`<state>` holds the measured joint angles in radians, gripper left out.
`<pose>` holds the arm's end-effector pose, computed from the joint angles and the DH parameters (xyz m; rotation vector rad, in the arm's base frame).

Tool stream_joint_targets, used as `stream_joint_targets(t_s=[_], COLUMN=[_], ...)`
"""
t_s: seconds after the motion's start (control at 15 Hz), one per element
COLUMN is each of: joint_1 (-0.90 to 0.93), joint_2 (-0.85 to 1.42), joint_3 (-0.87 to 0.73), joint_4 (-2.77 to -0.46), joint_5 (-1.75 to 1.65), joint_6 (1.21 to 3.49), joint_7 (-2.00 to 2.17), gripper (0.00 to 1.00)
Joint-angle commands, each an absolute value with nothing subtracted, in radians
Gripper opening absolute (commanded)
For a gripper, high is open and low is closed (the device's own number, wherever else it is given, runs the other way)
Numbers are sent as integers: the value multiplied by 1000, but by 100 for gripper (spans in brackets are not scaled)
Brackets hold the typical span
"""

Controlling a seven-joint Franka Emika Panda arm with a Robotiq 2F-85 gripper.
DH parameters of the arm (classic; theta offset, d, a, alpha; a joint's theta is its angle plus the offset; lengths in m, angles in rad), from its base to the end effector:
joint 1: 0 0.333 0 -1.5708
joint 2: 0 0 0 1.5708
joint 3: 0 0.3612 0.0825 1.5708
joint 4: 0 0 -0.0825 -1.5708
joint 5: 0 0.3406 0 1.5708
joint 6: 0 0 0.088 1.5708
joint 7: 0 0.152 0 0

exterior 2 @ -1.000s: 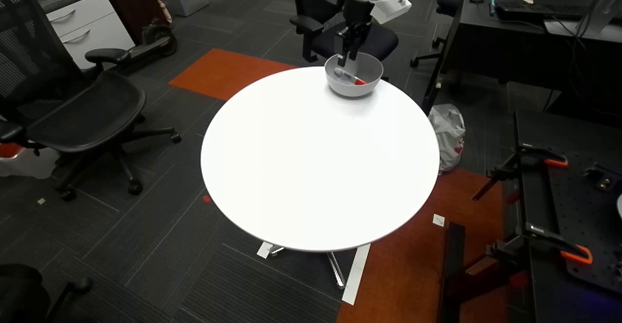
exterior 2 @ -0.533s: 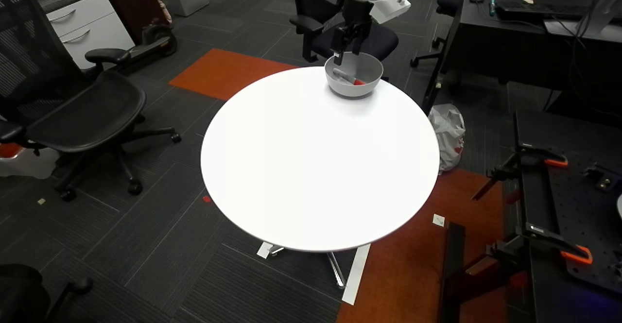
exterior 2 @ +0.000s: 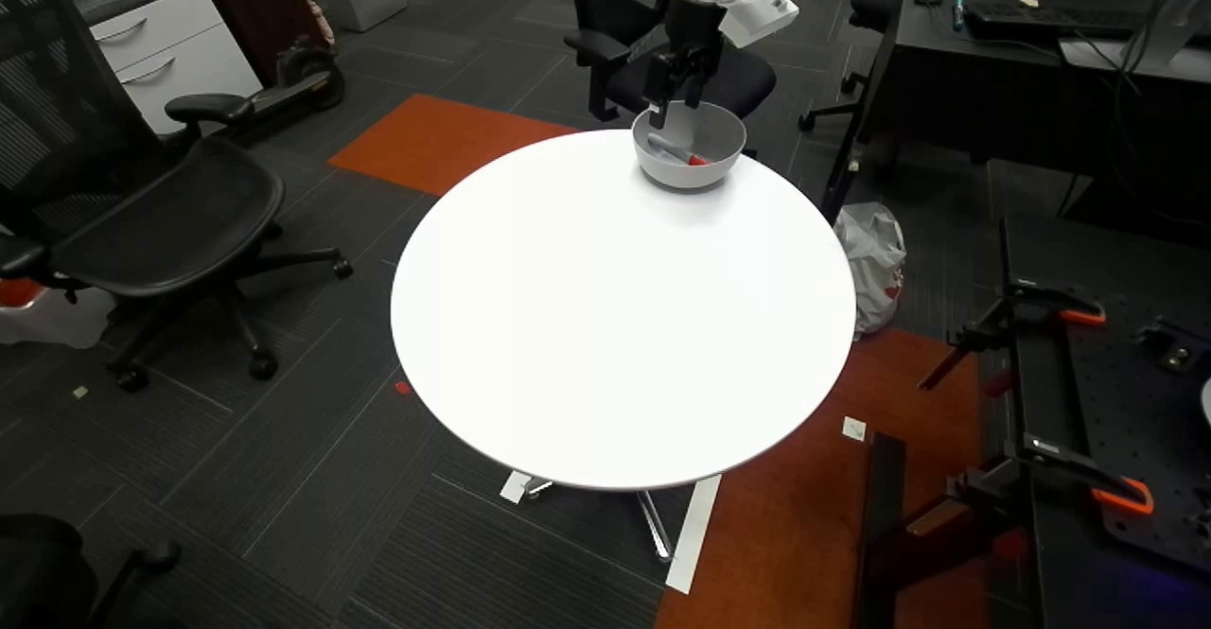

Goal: Put the marker in the bowl

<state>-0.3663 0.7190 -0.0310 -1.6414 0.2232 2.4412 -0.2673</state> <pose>0.6483 -0.2613 0.2229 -3.0083 0.4340 -0.1825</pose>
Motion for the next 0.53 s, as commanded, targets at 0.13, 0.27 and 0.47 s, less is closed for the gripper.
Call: stream_joint_targets(t_s=[0.13,0.27,0.47], joint_1=[-354,-363,-362], joint_2=[664,712,708], joint_3=[-34,-29,-29], joint_4=[-1693,-1646,-1649], joint_5=[224,220,220], joint_6=[2426,2439,2439], joint_7=[-237,-266,-266], gripper=[100,100,100])
